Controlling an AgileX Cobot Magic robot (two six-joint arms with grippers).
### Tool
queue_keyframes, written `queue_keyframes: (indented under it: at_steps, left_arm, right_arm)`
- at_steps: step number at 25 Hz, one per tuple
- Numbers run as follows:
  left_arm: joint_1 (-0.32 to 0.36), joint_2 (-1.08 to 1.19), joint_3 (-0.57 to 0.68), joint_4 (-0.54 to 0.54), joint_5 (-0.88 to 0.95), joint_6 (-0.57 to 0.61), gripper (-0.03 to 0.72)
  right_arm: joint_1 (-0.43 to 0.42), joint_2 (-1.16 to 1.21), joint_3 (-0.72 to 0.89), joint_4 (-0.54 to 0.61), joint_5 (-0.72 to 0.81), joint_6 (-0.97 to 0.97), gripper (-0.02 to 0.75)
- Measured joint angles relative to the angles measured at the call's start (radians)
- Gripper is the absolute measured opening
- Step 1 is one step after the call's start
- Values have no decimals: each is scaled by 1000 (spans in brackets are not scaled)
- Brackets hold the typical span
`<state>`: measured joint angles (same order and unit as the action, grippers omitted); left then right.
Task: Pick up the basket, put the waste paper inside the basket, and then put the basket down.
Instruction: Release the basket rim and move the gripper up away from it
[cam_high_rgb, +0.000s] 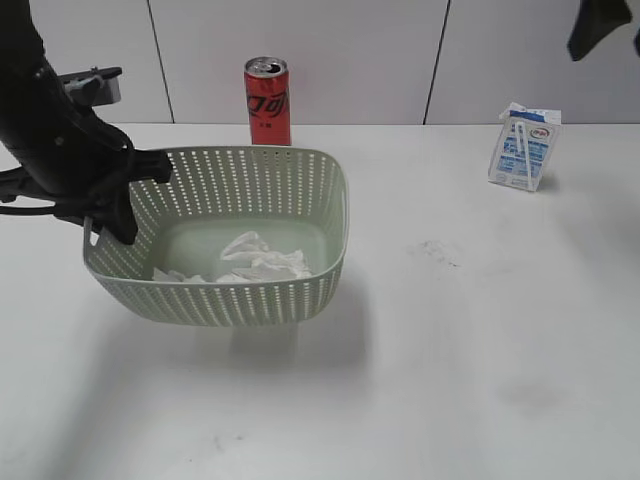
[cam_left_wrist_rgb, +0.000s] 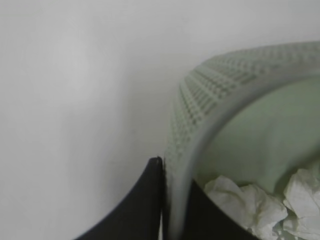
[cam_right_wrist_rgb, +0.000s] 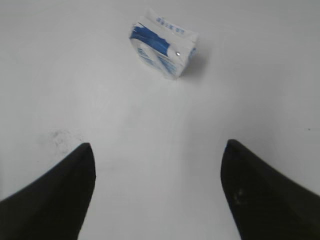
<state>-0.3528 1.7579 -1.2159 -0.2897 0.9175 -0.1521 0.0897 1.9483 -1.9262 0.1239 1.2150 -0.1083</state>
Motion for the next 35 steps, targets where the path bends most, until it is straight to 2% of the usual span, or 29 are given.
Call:
queue_keyframes:
  at_steps: [5, 11, 14, 24, 30, 35]
  left_arm:
    - [0, 0, 0, -8, 1, 0, -1]
    - [-7, 3, 0, -64, -40, 0, -1]
    - [-22, 31, -10, -76, -54, -16, -1]
    - [-73, 239, -265, -84, 3, -73, -1]
    - [-73, 311, -279, -31, 9, -75, 6]
    - [-73, 320, -280, -3, -3, -78, 53]
  right_arm:
    - [-38, -155, 149, -15, 0, 16, 592]
    - [-38, -521, 508, 11, 0, 22, 590]
    - [-38, -729, 713, 13, -61, 22, 590]
    - [-38, -1345, 1194, 14, -161, 25, 590]
    - [-38, -1684, 1378, 14, -144, 58, 590]
    - [-38, -1909, 1407, 15, -124, 61, 590]
